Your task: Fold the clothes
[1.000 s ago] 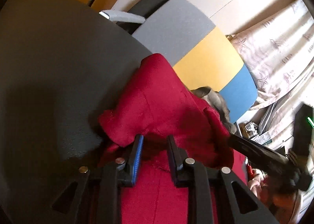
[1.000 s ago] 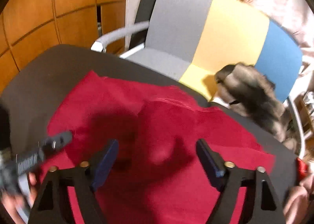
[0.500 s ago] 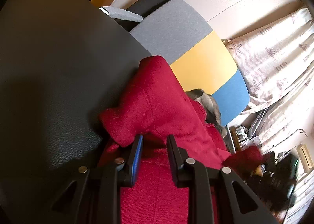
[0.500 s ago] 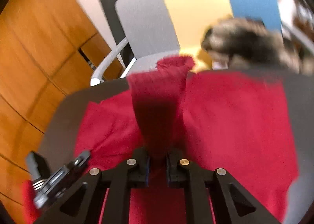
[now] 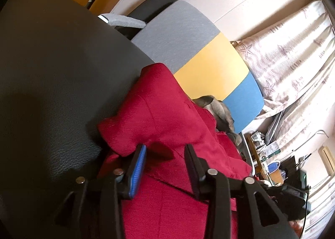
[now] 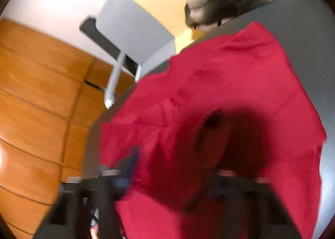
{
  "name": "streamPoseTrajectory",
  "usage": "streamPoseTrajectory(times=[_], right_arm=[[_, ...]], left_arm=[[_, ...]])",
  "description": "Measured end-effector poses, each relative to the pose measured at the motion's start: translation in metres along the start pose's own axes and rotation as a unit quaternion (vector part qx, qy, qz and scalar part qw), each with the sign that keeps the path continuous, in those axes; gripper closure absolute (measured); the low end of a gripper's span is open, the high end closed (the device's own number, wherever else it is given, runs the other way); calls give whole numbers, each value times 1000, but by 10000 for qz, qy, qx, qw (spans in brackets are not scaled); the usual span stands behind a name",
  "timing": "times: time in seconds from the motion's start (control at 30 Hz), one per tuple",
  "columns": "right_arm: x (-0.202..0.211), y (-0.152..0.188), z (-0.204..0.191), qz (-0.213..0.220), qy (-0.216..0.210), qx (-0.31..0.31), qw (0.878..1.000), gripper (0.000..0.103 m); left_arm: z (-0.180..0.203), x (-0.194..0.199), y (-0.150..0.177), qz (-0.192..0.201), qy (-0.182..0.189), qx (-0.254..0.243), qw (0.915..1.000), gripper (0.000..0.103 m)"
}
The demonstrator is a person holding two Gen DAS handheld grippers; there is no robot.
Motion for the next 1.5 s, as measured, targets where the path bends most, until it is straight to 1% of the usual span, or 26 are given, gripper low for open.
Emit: streamPoseTrajectory(times=[0.03,0.1,0.2,0.23,0.37,0.4,0.47,0.53,0.57,0.6,0.63,0.67,0.7,0.73,0.8,0.9,0.97,1.0,1.03,1.07,1.13,1.23,1.37,1.4,1.43,1.5], right_arm=[[2,-3,-7,58,77,230,9997,97],[13,-9,-30,365,120,817,9959,98],[37,-19,-59,1105,-40,1620,9806,98],[38,-21,-56,1172,13,1652,9793,98],[29,-27,-23,1082,342,1218,9860,97],[27,-29,-15,1059,424,1109,9873,93],[23,-32,2,1013,588,890,9891,92],[18,-35,18,965,752,671,9902,81],[16,-36,27,941,833,561,9905,73],[14,-38,35,917,915,451,9906,69],[21,-38,34,1071,1009,565,9875,63],[32,-36,22,1336,1117,917,9804,59],[38,-33,9,1495,1193,1287,9731,58],[39,-29,-5,1481,1235,1637,9675,58],[24,-22,-25,1160,1322,2127,9612,52],[-6,-13,-39,838,1498,2535,9520,51],[-23,-8,-36,695,1539,2622,9501,51],[-31,-5,-33,627,1587,2633,9495,51],[-38,-1,-30,559,1634,2644,9488,51],[-46,0,-25,489,1682,2650,9482,50],[-52,5,-19,556,1652,2764,9451,49],[-52,14,-14,738,1618,2988,9376,48],[-57,13,-14,767,1691,2987,9361,48],[-57,12,-15,747,1686,3002,9359,46],[-56,12,-16,696,1655,3016,9364,45],[-43,12,-17,605,1554,2975,9400,44]], left_arm=[[-1,0,0,-4,8,20,10000,64],[-3,-1,-1,-13,23,60,10000,64],[-6,-1,-1,-27,46,121,9999,65],[-7,-1,-1,-27,49,142,9999,66],[-10,-2,-2,-18,50,221,9997,71],[-11,-2,-2,-16,45,232,9997,72],[-9,-1,-2,-20,-12,206,9998,72],[-5,1,-3,-68,-132,107,9998,71],[3,6,-4,-142,-285,-90,9995,69],[14,12,-6,-115,-333,-319,9989,66],[25,18,-7,-51,-340,-547,9979,65],[37,19,-10,-23,-339,-770,9965,65],[49,19,-13,-10,-337,-990,9945,64],[61,18,-17,4,-334,-1210,9921,64],[75,1,-27,-135,-615,-1532,9862,64],[77,-26,-42,-389,-1088,-1807,9767,64],[71,-42,-52,-561,-1396,-1902,9702,64],[59,-50,-55,-694,-1786,-1951,9619,64],[43,-57,-57,-842,-2256,-1996,9498,64],[31,-60,-58,-845,-2471,-2082,9426,64],[23,-55,-59,-662,-2542,-2128,9411,63],[19,-53,-59,-563,-2555,-2025,9437,62],[21,-48,-59,-584,-2594,-2094,9410,62],[20,-43,-58,-601,-2576,-2135,9405,62],[21,-33,-57,-646,-2521,-2158,9411,62],[23,-7,-48,-631,-2277,-2040,9500,62]])
Point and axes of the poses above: each gripper's, at about its wrist camera, not at the fingertips, and x roughly against the way its jaws point, z to its right, y to its underside, the point moved 4 cm from there along -x, roughly the way its jaws point, and after that the axes turned 7 degrees about -x, right-handed, at the moved point
